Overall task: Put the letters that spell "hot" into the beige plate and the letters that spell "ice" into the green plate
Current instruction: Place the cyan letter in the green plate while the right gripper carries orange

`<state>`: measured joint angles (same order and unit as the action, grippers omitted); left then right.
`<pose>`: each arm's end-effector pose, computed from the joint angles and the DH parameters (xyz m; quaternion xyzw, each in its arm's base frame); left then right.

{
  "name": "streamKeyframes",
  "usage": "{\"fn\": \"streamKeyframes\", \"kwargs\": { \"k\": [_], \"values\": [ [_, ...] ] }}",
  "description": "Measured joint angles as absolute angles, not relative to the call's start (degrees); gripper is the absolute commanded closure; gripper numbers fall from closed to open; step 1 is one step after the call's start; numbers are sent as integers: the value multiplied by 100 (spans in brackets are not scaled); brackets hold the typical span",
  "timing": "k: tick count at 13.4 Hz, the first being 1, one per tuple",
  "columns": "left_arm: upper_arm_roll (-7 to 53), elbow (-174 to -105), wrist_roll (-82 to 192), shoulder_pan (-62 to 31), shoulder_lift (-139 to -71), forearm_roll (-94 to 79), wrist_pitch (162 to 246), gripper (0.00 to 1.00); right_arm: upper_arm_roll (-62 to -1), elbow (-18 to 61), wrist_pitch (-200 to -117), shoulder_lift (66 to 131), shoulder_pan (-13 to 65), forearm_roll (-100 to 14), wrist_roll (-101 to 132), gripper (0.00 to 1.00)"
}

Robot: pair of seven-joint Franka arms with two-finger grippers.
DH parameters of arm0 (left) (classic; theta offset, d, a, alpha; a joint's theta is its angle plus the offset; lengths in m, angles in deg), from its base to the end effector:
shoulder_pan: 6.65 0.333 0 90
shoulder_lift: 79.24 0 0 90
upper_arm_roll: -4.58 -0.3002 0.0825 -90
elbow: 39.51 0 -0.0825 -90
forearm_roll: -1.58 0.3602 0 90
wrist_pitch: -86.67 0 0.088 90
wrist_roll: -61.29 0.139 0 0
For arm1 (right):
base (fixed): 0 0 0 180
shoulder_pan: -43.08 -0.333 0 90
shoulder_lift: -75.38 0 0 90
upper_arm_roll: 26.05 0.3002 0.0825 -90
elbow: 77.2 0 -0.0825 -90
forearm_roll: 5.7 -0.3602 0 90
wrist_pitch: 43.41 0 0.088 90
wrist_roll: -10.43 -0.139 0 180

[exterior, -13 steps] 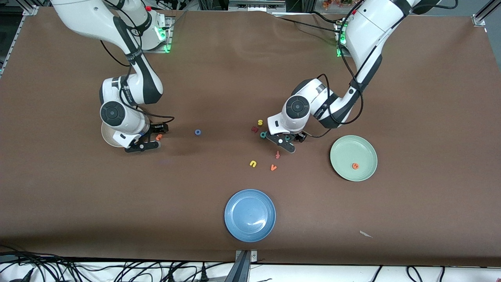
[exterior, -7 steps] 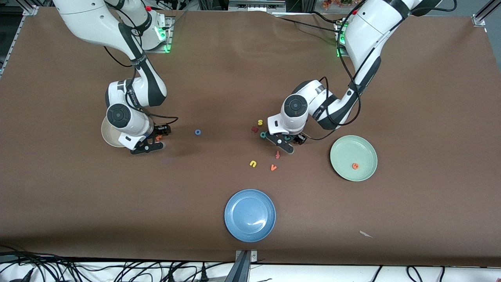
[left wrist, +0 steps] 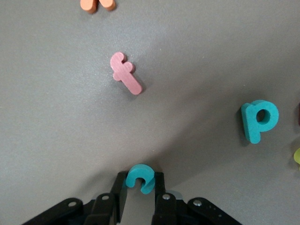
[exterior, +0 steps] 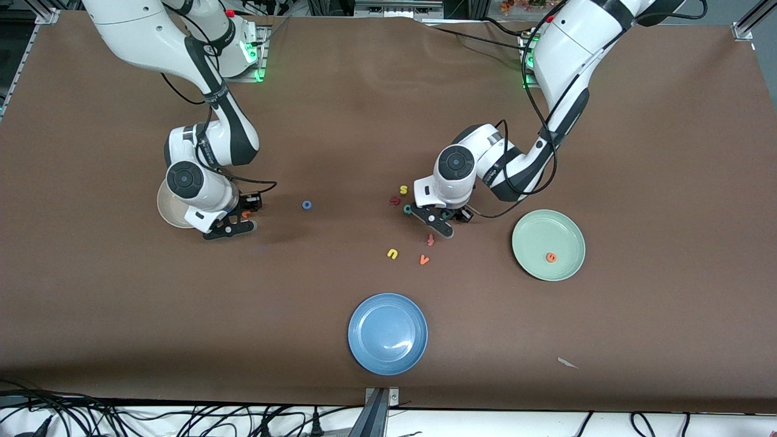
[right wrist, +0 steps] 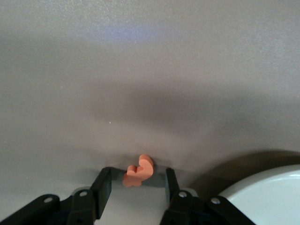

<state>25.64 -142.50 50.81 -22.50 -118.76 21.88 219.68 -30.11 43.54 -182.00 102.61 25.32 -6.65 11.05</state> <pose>0.5014 -0.3519 0.1486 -0.9458 0.3207 0.0438 0.0245 0.5211 0.1257 0.1497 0.9894 0.1202 -0.0793 0.0207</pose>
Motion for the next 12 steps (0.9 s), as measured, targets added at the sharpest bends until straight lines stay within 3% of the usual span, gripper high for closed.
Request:
{"fn": "streamKeyframes", "kwargs": {
  "k": [4,7,12],
  "values": [
    [2551,-14077,5248,-2045,-11588,2191,21431,94,-3011,4350,-18245,10269,2532,-665,1108,61],
    [2541,-13978,6117,-1450,-11200,2191,20858,93,-3011,4345,-18251,10265,2532,-665,1108,63],
    [2521,-14066,7214,-417,-11169,2191,20668,86,-3011,4337,-18258,10264,2534,-665,1108,79]
  ]
}}
